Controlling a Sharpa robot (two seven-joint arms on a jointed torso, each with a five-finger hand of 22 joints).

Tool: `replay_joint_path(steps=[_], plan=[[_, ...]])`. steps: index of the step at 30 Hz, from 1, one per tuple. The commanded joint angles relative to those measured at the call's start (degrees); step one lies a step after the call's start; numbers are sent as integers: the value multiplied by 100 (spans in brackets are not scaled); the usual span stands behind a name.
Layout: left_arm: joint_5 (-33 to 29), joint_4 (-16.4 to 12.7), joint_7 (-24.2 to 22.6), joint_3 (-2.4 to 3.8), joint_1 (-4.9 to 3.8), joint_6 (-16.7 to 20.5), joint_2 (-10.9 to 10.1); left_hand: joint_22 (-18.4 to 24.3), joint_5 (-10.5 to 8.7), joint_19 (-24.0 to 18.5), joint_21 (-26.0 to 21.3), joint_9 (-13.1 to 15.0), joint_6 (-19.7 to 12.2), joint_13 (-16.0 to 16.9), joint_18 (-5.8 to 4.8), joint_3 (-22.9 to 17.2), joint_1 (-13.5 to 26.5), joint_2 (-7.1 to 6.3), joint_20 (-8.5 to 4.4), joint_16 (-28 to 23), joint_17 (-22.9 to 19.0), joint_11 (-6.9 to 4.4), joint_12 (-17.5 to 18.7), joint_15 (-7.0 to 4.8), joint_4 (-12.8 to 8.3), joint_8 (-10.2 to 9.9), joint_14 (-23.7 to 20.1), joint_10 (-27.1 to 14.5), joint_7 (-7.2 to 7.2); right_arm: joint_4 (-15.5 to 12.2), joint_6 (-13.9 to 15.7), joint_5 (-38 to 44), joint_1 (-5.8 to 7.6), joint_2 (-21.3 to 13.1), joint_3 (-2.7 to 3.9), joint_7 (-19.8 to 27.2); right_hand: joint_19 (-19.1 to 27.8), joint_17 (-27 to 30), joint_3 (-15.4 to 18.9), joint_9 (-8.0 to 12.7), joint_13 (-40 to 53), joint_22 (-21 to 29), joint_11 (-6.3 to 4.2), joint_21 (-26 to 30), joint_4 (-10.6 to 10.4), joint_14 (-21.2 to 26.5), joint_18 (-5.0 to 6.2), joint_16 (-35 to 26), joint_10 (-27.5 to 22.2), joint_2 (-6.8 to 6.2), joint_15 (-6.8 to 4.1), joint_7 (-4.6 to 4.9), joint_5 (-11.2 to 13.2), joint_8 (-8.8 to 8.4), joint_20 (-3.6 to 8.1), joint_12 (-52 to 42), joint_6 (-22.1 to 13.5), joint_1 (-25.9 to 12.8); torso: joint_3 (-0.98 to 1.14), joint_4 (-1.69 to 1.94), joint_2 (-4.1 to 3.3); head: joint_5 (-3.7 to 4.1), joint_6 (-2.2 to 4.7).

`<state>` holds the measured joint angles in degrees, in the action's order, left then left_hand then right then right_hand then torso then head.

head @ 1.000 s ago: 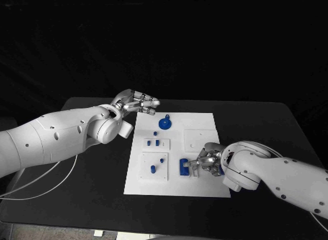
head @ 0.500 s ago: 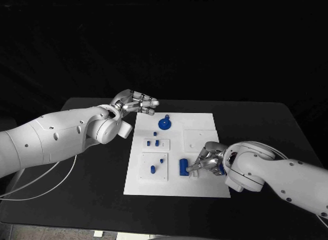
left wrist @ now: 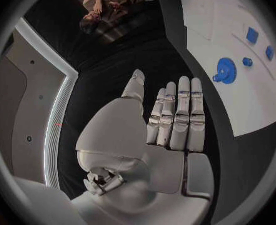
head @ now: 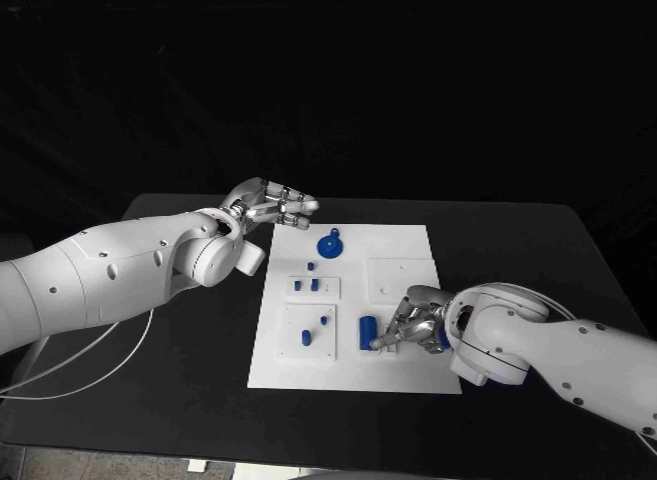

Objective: Assemble the parts on the task board

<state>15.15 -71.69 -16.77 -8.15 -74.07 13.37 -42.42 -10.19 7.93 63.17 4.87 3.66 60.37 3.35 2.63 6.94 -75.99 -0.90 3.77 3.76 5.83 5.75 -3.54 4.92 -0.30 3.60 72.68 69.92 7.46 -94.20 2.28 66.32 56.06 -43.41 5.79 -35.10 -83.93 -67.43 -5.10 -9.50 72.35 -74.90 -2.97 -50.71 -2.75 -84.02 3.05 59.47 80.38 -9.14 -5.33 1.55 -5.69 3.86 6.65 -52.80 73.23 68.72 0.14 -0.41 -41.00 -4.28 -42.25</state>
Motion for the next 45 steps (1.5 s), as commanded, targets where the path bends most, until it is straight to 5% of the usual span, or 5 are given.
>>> replay_joint_path(steps=[1, 20, 34, 40, 45], plan=[[18, -8, -35, 3, -3, -74, 8, 5, 20, 5, 14, 8, -23, 6, -38, -13, -11, 37, 27, -7, 4, 2, 11, 2, -11, 8, -45, -28, 11, 10, -203, 239, -33, 28, -1, -16, -224, 6, -61, -10, 8, -630, -6, 11, 18, 2, -27, -15, 52, 37, -36, -10, 49, -21, 30, -14, 47, 52, -4, 4, 0, 0, -2], [48, -7, 19, 1, -3, -135, 4, 38, 3, 7, 23, 8, -30, 7, -38, -7, 7, 45, 28, -7, 4, 6, 10, 5, 6, 8, -49, -36, 14, 196, 183, 401, -112, 195, -3, -263, -250, 19, -639, -30, 71, -635, -31, -22, 50, -6, -35, 17, 103, 382, -48, -43, 170, -20, 42, -50, 53, -398, -4, 7, 0, 6, -20], [69, 1, 39, 1, -4, -143, -8, 40, -4, 7, 23, 8, -29, 7, -38, -6, 9, 46, 28, -7, 4, 7, 11, 5, 8, 8, -49, -37, 14, 106, 188, 32, -118, 41, 1, -41, -245, 83, -560, -63, 146, -631, 1, 5, -117, 12, -31, -30, 69, 45, -50, 7, -79, -18, 50, -109, -64, -348, 4, 3, 1, 2, -13], [71, 10, 37, 1, -4, -138, -17, 54, -5, 9, 29, 8, -27, 7, -37, -10, -3, 44, 27, -6, 5, 4, 10, 4, 7, 8, -47, -32, 12, -32, 313, -6, -116, -223, 235, 44, -261, 32, -505, -187, 242, -648, 27, -70, -144, 3, -13, 36, 91, 60, -31, 54, 43, -20, 28, -242, -231, -284, 3, -8, 4, 28, 4], [106, -4, 4, 1, -4, -187, -24, 68, -272, -10, 21, 9, -16, 7, -40, 2, -29, -34, 40, -14, -5, 32, 13, 22, -33, 9, -87, -107, 19, 97, -159, 5, 7, -479, 482, -69, -255, 27, -538, -237, 247, -657, 21, -110, -72, 5, -19, 46, 91, 105, -30, 43, -1, -20, 25, -235, -220, -271, -4, -20, 7, 44, -16]])
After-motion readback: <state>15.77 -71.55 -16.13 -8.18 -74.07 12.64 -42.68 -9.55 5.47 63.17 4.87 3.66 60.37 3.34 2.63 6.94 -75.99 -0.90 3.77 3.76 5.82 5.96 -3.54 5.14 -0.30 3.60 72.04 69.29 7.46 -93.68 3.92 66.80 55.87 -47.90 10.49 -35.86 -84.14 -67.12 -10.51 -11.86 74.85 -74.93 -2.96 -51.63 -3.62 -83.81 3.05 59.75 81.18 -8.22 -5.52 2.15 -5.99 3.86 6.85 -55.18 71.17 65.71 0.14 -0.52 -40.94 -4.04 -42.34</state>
